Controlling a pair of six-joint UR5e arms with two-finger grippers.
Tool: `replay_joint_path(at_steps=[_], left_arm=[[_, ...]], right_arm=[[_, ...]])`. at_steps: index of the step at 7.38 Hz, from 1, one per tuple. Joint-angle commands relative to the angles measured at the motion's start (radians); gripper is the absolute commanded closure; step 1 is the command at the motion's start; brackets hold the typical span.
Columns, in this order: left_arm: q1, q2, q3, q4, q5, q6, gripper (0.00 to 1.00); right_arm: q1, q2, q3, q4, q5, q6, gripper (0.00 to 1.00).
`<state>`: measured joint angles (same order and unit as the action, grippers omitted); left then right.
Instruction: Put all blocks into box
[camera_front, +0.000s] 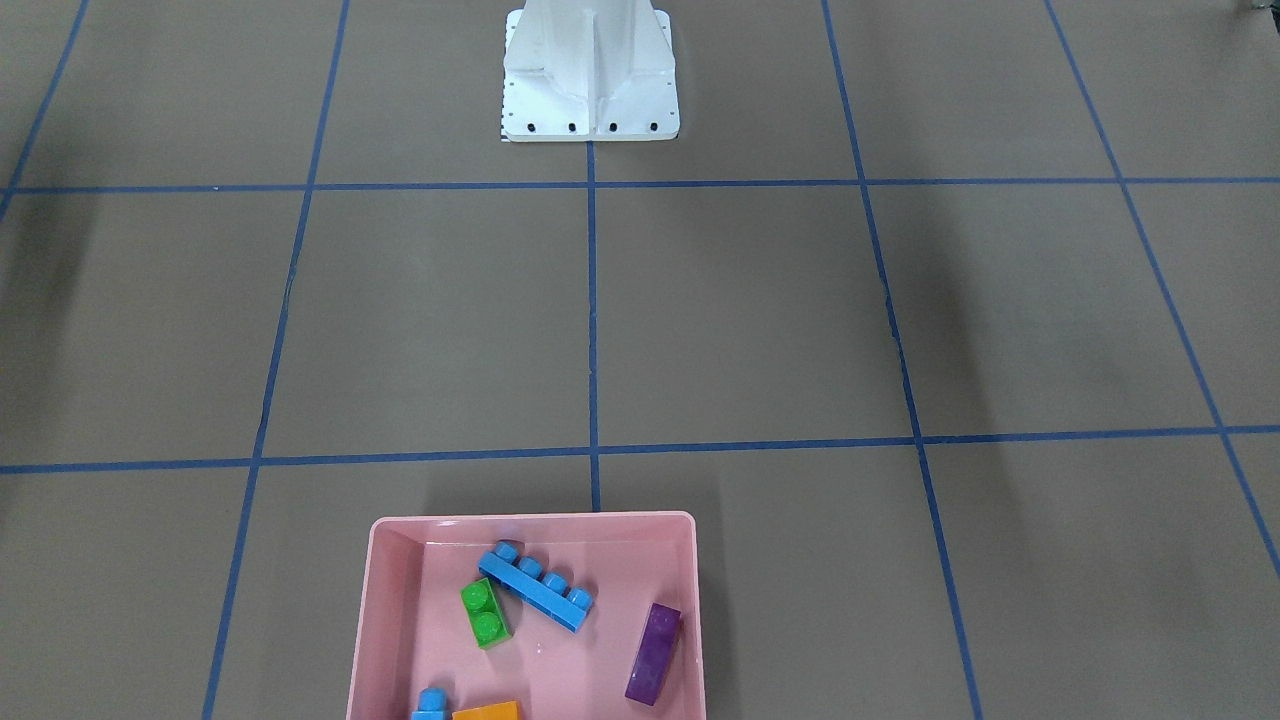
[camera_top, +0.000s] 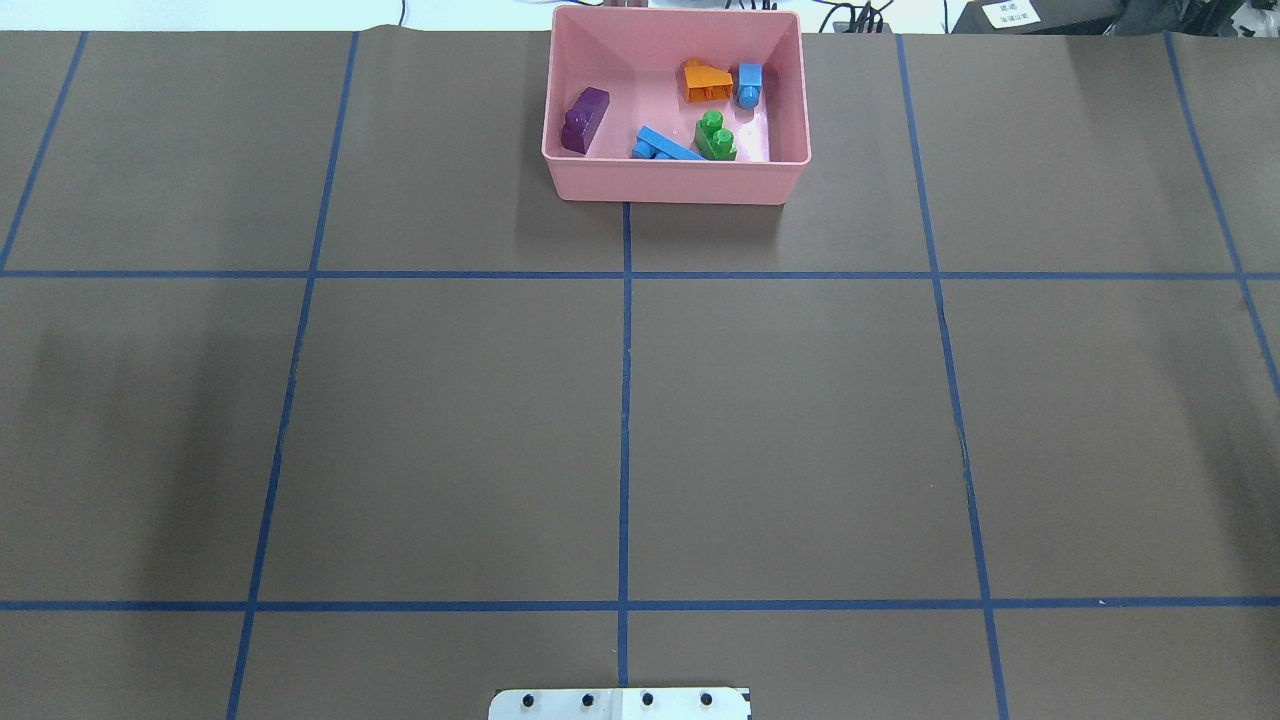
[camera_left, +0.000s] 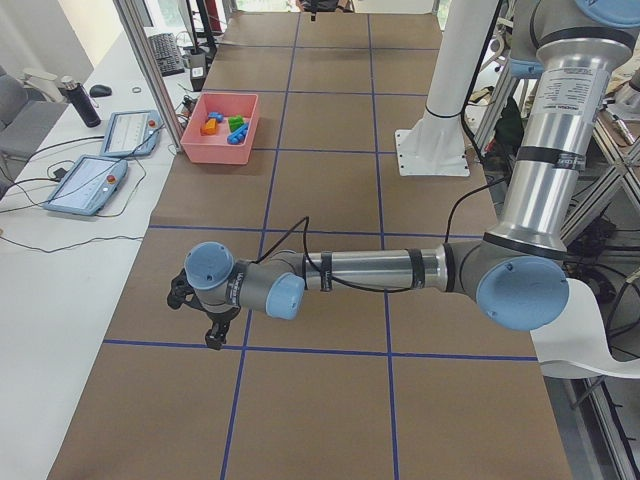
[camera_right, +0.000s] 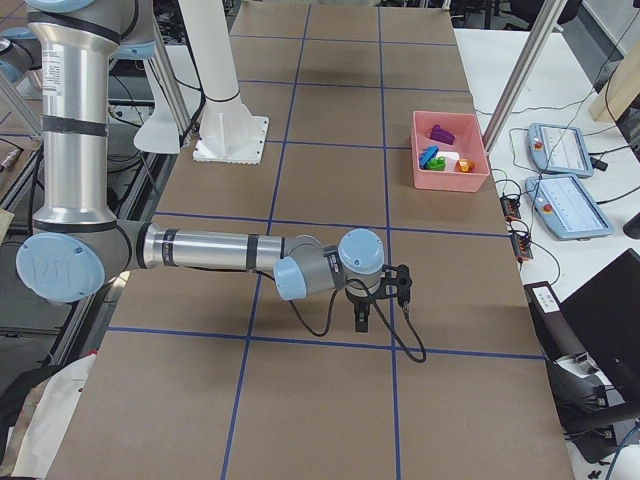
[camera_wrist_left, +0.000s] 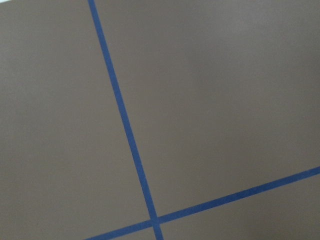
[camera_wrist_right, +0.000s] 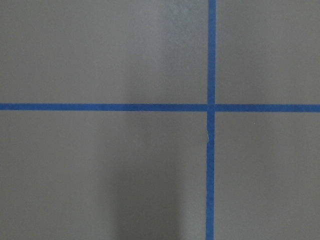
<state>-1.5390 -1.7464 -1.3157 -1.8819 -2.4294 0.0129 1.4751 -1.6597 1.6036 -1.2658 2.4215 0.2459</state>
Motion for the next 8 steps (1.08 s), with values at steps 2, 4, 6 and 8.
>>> replay_joint_path(at_steps=[2,4,6,8], left_arm=[[-0.078,0.021,-0.063,0.140,0.010,-0.014,0.00],[-0.060,-0.033,-0.112,0.311,0.059,0.007,0.00],[-0.037,-0.022,-0.109,0.320,0.070,0.056,0.00],[-0.035,-0.007,-0.125,0.317,0.131,0.064,0.00]], right_arm=[[0.008,-0.031,0.030,-0.014,-0.004,-0.043,0.00],[0.002,-0.046,0.051,-0.037,0.005,-0.045,0.00],[-0.016,-0.049,0.049,-0.043,-0.007,-0.049,0.00],[-0.013,-0.031,0.058,-0.171,-0.042,-0.173,0.00]])
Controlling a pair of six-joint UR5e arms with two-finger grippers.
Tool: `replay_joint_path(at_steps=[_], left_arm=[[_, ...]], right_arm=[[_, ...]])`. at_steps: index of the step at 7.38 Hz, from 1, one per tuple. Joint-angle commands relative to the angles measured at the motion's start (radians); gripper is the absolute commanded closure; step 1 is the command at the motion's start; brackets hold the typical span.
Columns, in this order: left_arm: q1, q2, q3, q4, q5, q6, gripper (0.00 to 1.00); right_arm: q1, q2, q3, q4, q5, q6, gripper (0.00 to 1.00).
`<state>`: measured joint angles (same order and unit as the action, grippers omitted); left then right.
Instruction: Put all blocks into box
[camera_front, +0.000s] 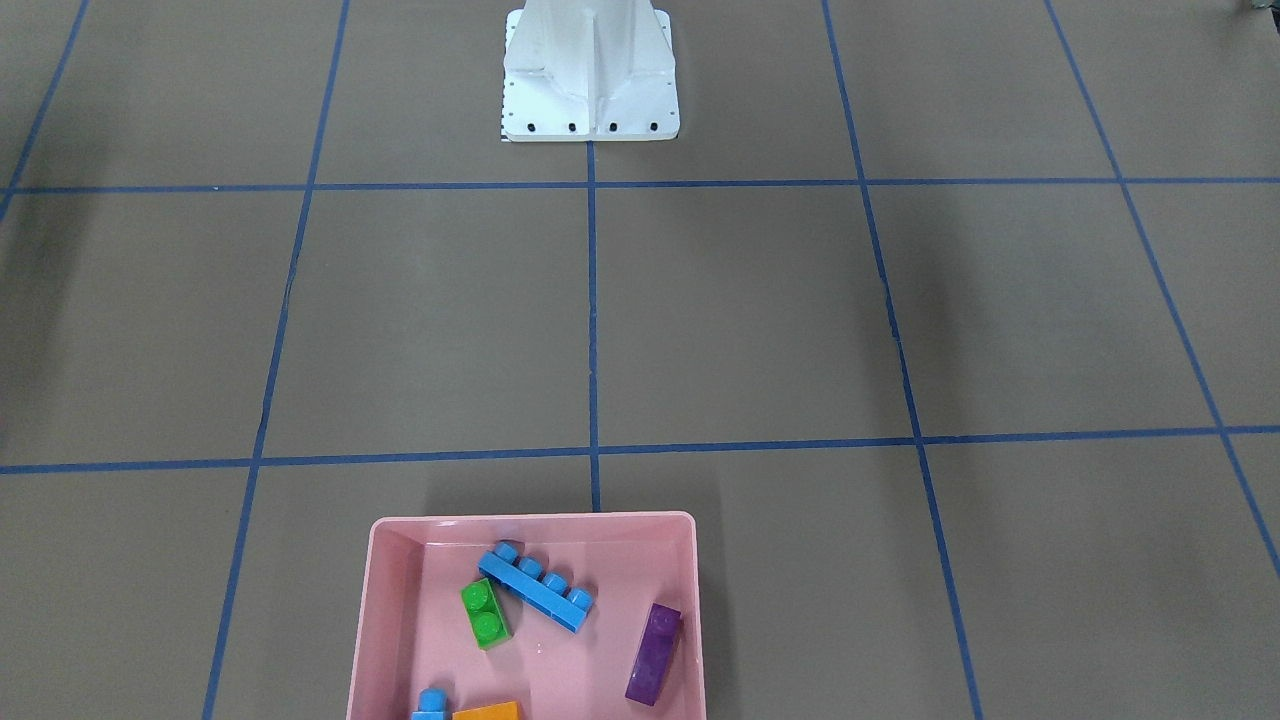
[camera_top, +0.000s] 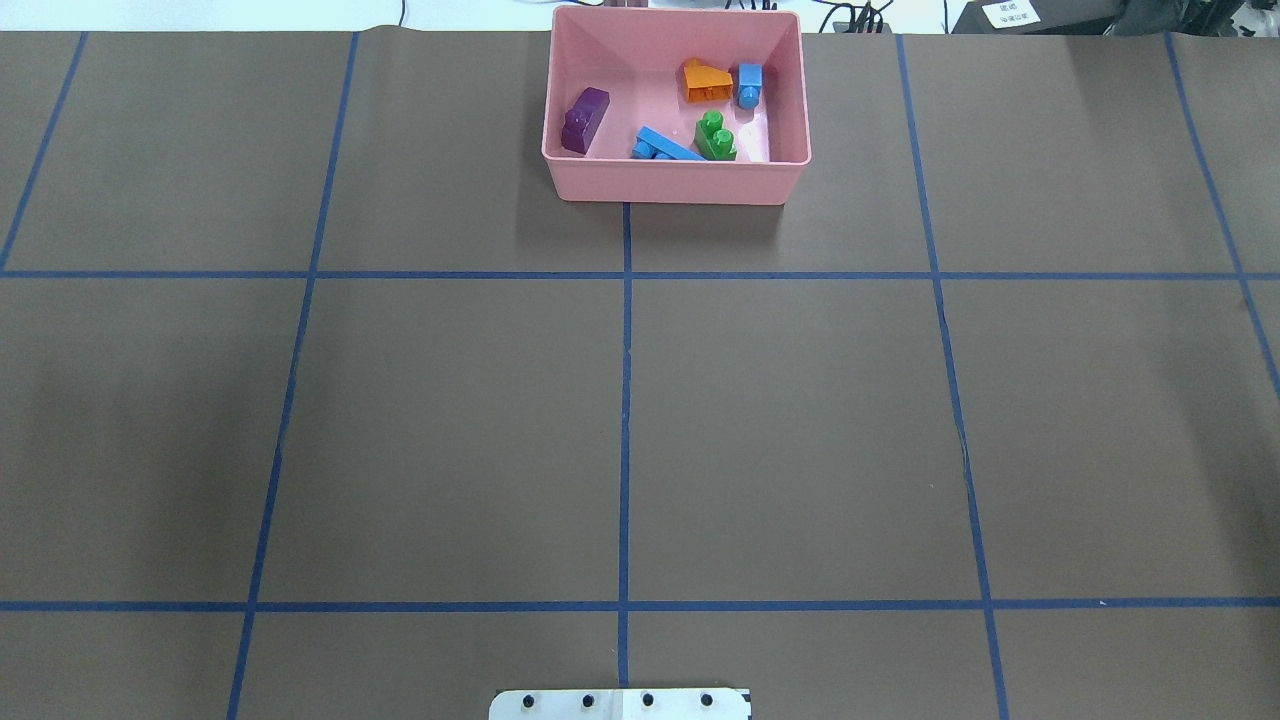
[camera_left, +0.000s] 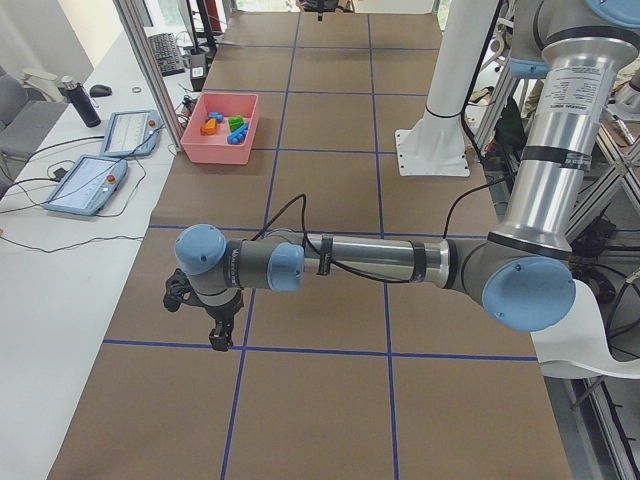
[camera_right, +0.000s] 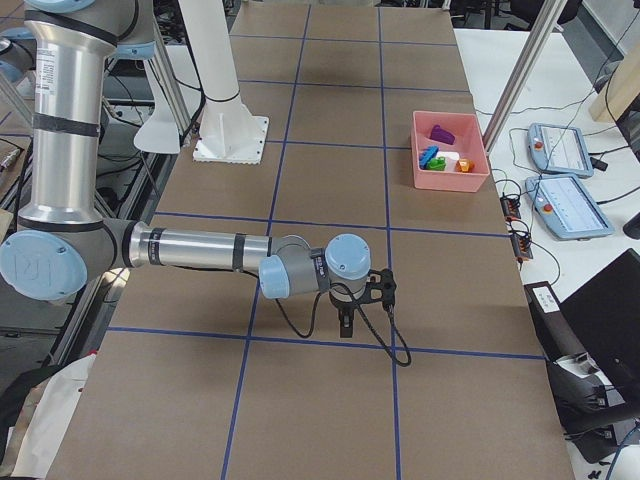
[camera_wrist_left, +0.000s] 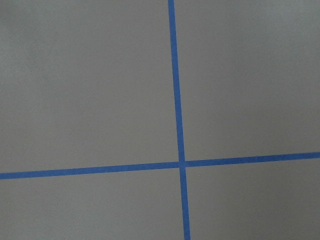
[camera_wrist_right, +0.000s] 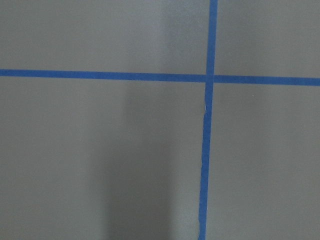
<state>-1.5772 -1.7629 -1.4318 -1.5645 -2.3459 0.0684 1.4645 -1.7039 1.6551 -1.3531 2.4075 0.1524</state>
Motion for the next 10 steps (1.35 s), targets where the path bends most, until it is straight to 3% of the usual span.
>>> replay_joint_path(at_steps=[1,3,4,5,7,10], left_arm=[[0.005,0.010,-0.007,0.003,0.109,0.051,0.00],[0.005,0.014,-0.013,0.017,0.088,0.051,0.00],[0.006,0.016,-0.004,0.014,0.053,0.048,0.00],[0.006,0.020,-0.013,0.014,0.047,0.047,0.00],[0.006,0.081,-0.022,-0.026,0.017,0.053,0.00],[0.006,0.079,-0.030,-0.062,0.004,0.045,0.00]], right_arm=[[-0.003,0.077,0.011,-0.219,-0.054,-0.149,0.00],[0.040,0.217,0.031,-0.503,-0.123,-0.284,0.00],[0.043,0.213,0.076,-0.552,-0.157,-0.292,0.00],[0.042,0.163,0.122,-0.546,-0.175,-0.289,0.00],[0.040,0.164,0.130,-0.543,-0.162,-0.286,0.00],[0.040,0.170,0.140,-0.543,-0.147,-0.286,0.00]])
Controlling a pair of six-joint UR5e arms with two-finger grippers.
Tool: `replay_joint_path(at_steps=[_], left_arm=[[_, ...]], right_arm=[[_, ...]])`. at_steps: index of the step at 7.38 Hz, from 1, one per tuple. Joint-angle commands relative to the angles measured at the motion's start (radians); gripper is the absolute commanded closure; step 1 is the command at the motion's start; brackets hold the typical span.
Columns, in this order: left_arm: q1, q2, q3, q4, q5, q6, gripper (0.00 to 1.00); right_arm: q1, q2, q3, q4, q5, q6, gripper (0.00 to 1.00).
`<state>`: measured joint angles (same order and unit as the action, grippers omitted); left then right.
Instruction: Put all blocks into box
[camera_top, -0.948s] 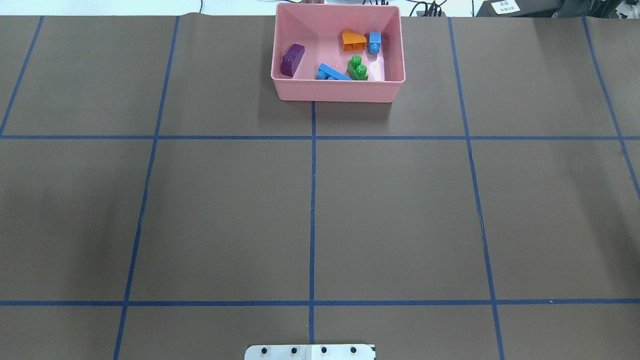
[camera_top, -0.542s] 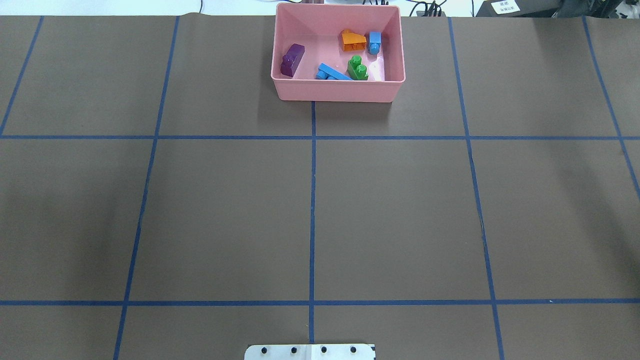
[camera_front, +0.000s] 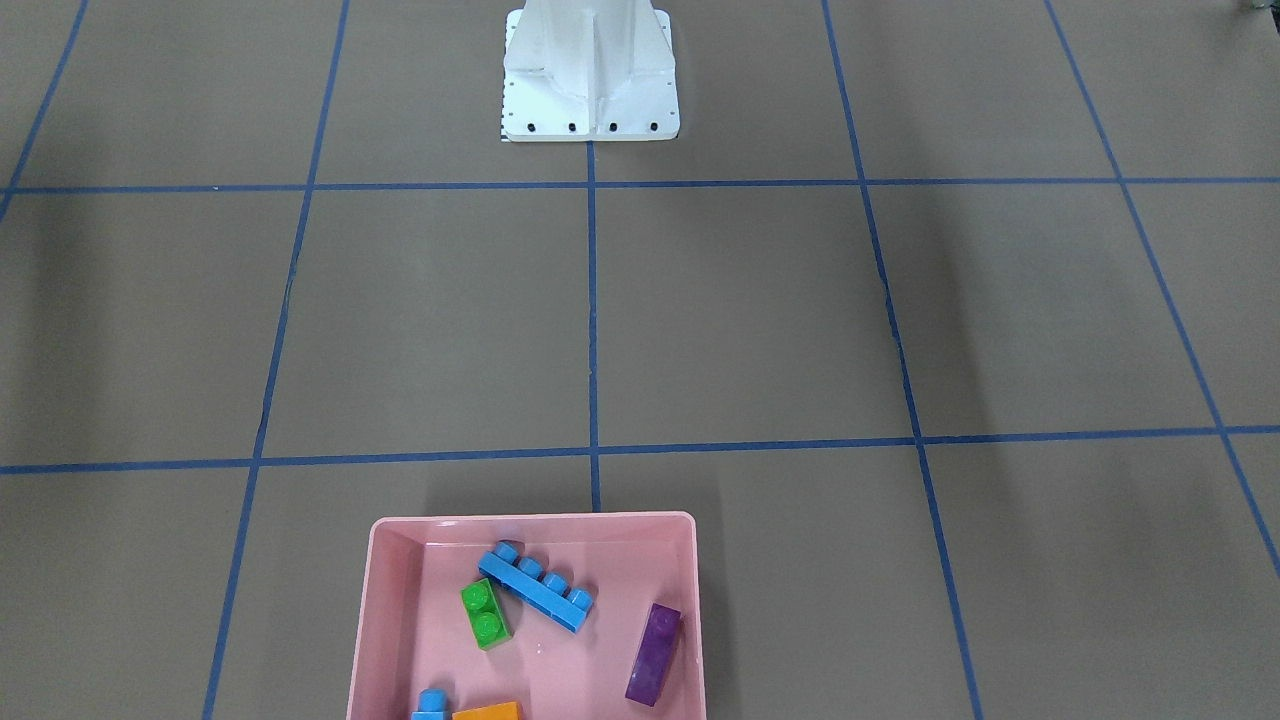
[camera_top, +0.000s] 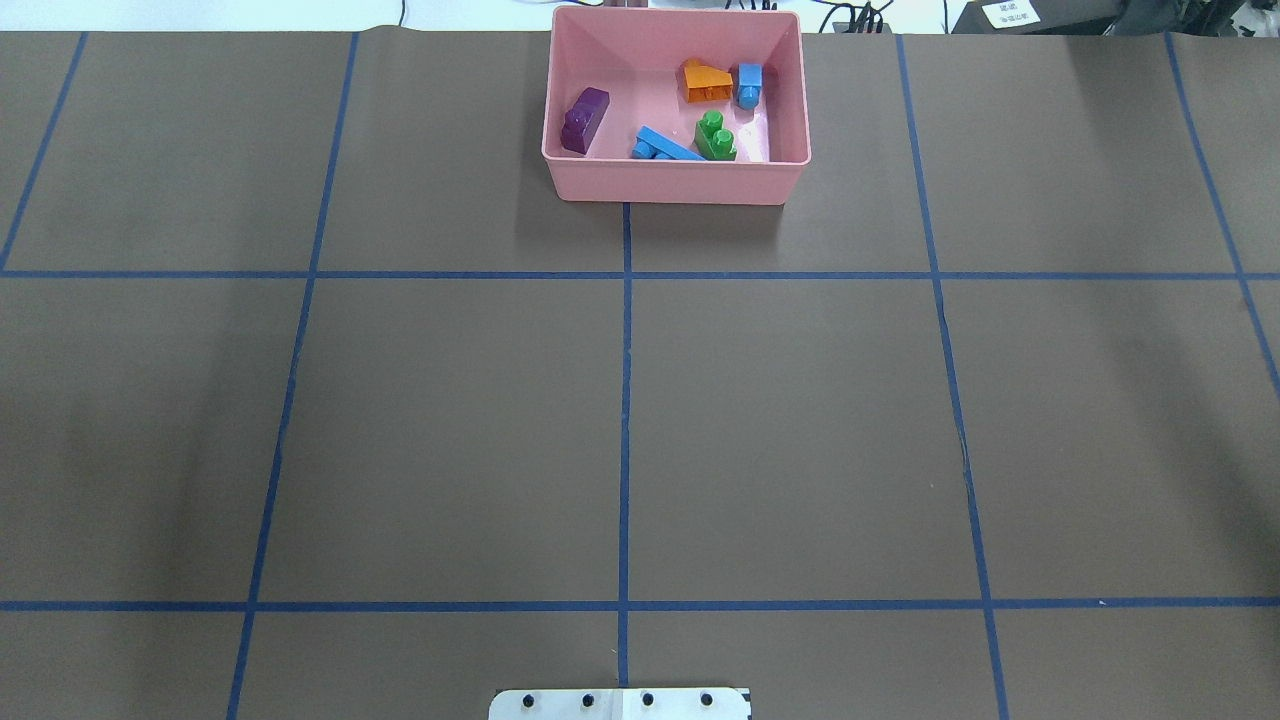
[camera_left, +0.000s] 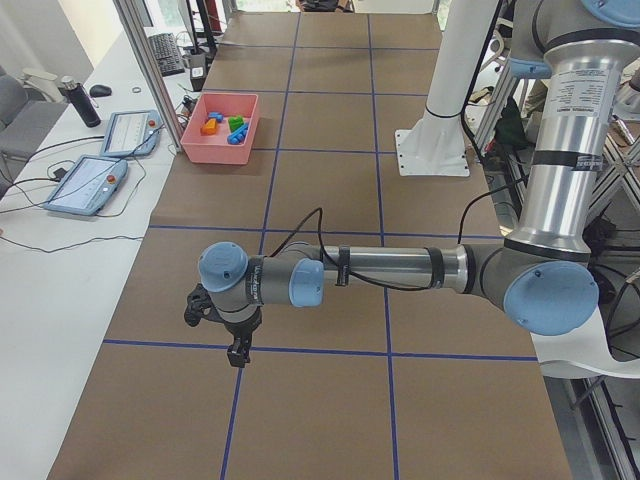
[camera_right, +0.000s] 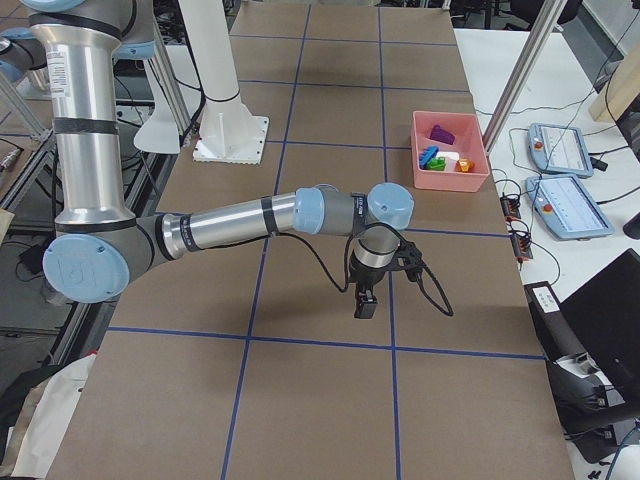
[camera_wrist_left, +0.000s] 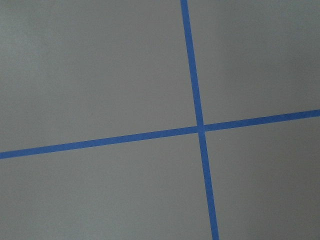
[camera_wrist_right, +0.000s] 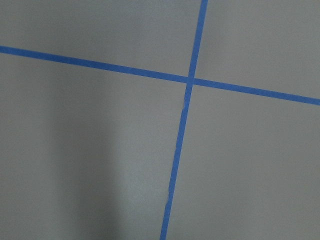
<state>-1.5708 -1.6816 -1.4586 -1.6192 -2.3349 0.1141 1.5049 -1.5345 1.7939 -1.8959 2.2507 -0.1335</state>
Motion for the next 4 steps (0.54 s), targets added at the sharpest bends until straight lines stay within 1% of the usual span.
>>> replay_joint_path(at_steps=[1,3,4], left_arm=[[0.000,-0.013,-0.006,0.002,-0.012,-0.002,0.00],[0.000,-0.017,-0.011,0.002,-0.012,-0.032,0.00],[0.000,-0.017,-0.019,-0.002,-0.032,-0.101,0.00]], right_arm=[[0.000,0.002,0.004,-0.002,0.026,0.000,0.00],[0.000,-0.001,0.009,-0.002,0.027,0.000,0.00],[0.000,-0.001,0.009,-0.002,0.027,0.000,0.00]])
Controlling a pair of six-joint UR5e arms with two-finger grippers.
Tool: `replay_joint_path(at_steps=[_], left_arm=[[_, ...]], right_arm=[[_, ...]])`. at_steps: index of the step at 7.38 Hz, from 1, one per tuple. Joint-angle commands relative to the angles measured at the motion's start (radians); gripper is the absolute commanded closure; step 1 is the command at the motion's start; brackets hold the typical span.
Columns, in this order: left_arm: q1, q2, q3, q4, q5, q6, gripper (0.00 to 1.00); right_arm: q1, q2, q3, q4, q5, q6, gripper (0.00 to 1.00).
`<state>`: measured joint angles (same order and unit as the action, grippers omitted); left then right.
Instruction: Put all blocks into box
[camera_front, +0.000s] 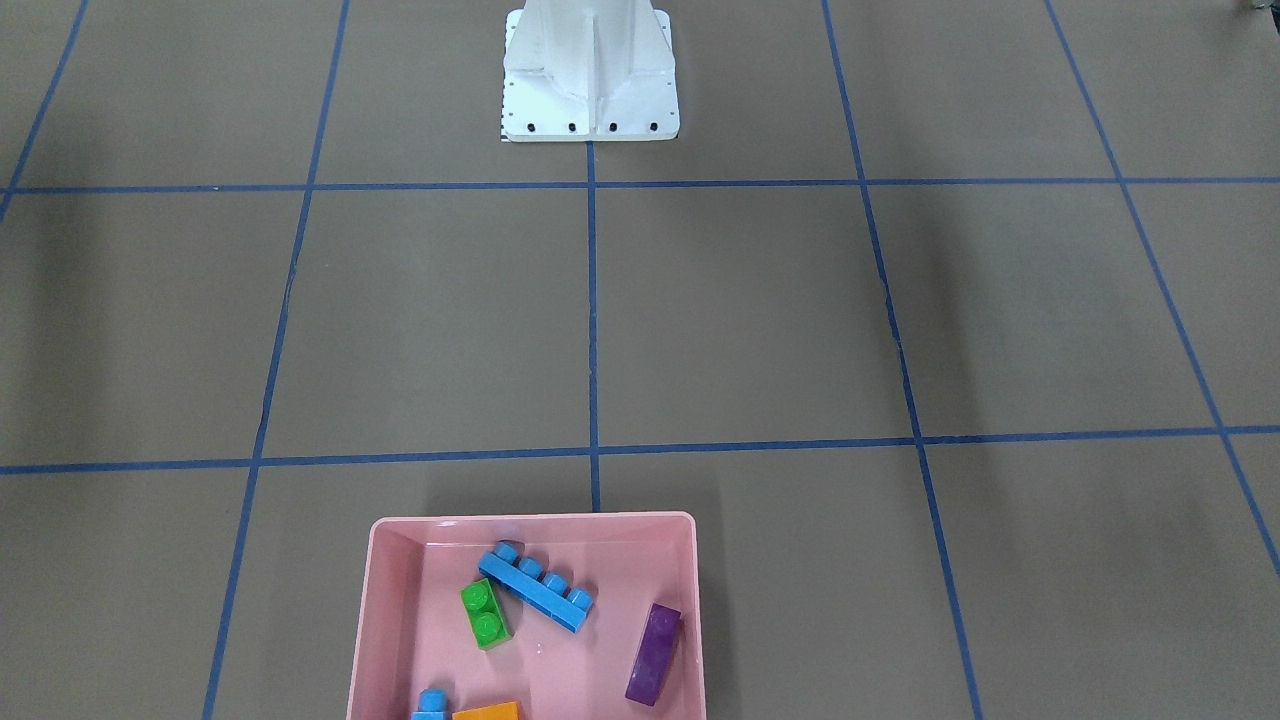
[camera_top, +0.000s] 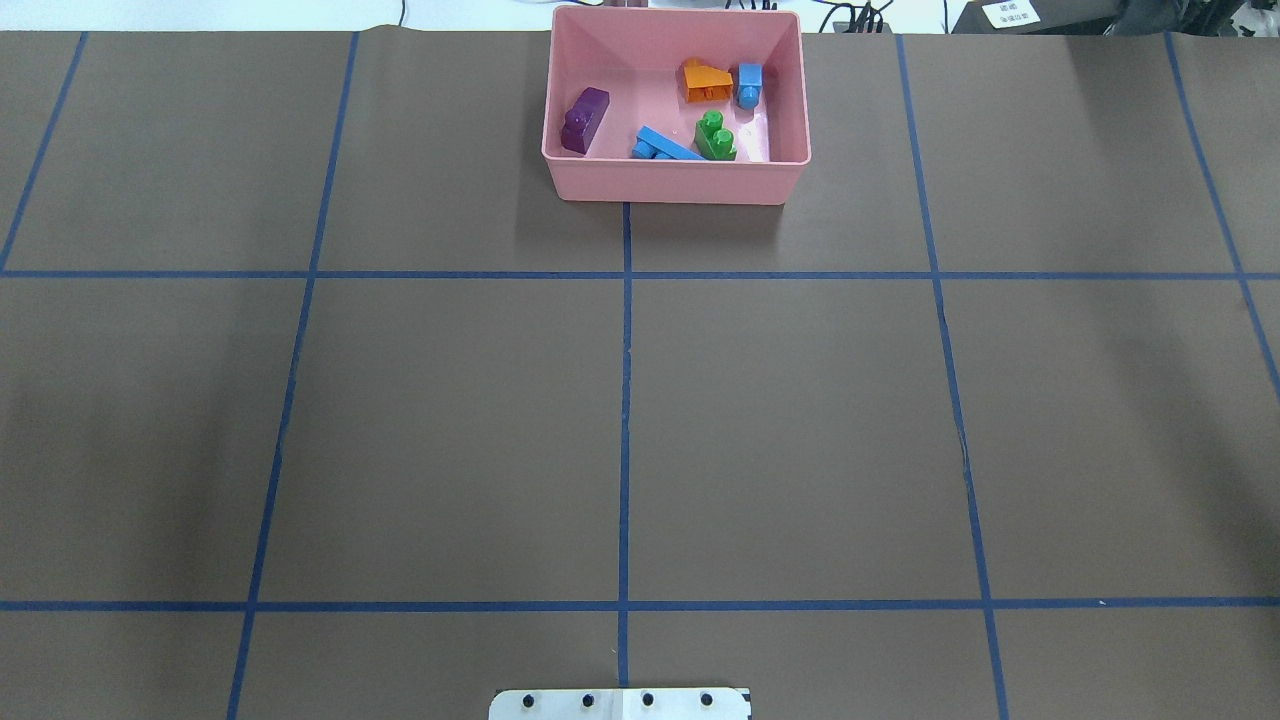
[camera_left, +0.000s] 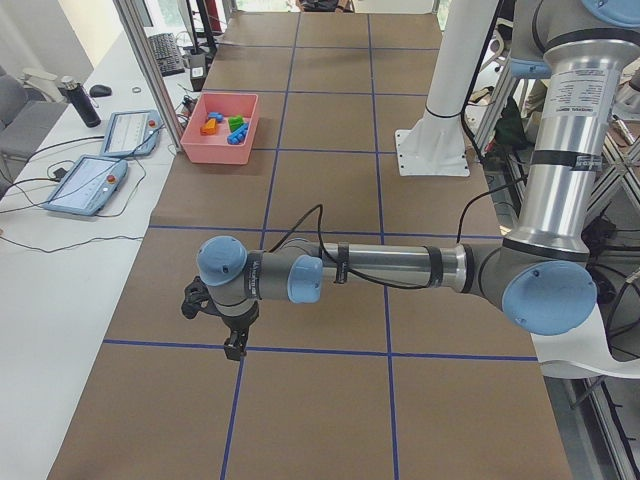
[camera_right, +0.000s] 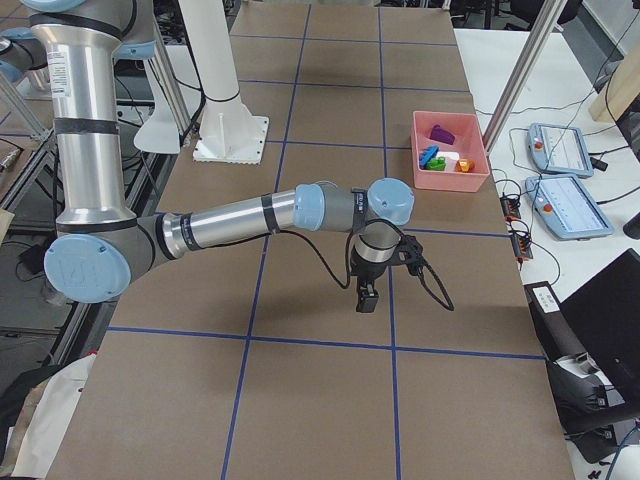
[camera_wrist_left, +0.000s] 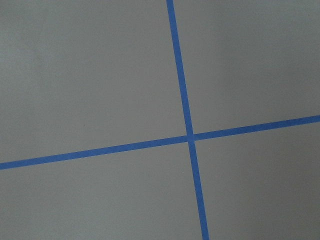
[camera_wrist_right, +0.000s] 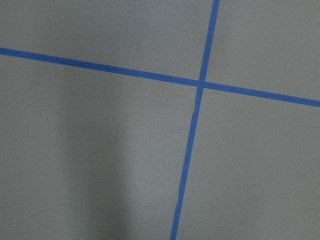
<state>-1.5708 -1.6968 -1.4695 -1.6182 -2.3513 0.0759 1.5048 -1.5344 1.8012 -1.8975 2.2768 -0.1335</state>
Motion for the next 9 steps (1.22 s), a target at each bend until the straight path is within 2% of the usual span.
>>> replay_joint_path(at_steps=[1,9], left_arm=[[0.000,0.002,-0.008,-0.003,-0.032,-0.074,0.00],[0.002,0.013,-0.017,-0.009,-0.049,-0.073,0.00]], right_arm=[[0.000,-0.001,0.001,0.001,0.001,0.000,0.00],[-0.003,-0.010,-0.005,0.001,0.040,0.005,0.00]])
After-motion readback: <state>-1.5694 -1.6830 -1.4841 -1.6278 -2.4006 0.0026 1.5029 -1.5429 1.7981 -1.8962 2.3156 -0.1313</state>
